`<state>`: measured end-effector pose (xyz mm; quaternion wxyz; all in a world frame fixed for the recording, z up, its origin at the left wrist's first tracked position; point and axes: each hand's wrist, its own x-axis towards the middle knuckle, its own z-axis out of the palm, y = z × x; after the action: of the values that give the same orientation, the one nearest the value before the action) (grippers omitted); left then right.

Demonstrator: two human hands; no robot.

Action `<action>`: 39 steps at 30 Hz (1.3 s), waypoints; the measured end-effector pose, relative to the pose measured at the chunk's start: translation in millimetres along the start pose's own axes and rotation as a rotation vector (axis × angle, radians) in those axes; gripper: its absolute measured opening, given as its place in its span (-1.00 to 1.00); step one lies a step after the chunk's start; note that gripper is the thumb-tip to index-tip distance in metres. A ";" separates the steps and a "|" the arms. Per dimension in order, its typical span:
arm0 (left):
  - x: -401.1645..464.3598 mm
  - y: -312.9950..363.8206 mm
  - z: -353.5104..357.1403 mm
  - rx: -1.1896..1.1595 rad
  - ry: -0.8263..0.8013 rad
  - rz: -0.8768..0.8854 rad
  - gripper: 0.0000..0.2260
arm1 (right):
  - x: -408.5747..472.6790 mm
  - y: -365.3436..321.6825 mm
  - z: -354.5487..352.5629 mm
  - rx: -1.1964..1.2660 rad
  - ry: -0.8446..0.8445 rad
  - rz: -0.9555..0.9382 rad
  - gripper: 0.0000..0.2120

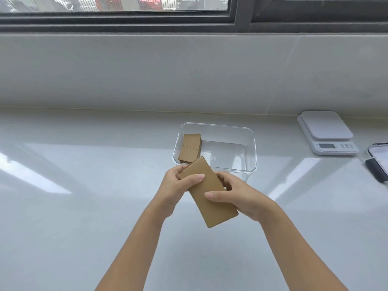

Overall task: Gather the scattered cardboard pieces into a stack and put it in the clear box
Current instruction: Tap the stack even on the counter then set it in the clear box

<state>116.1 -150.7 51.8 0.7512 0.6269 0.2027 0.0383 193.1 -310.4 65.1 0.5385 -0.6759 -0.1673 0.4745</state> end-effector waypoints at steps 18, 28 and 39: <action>38.8 21.7 26.0 -0.132 0.038 -0.154 -0.80 | 30.0 -16.2 -36.9 0.020 0.238 -0.130 -0.39; 137.0 13.5 53.5 -0.029 0.127 -0.394 -0.60 | 102.5 27.4 -108.7 -0.236 0.932 -0.039 -0.72; 173.6 -30.6 74.2 0.220 0.058 -0.571 -0.54 | 100.2 52.4 -107.0 -0.289 0.935 -0.089 -0.66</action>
<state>295.0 -171.8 -12.3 0.6530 0.6210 0.3951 -0.1786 315.6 -316.5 -30.8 0.4762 -0.8766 -0.0006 0.0690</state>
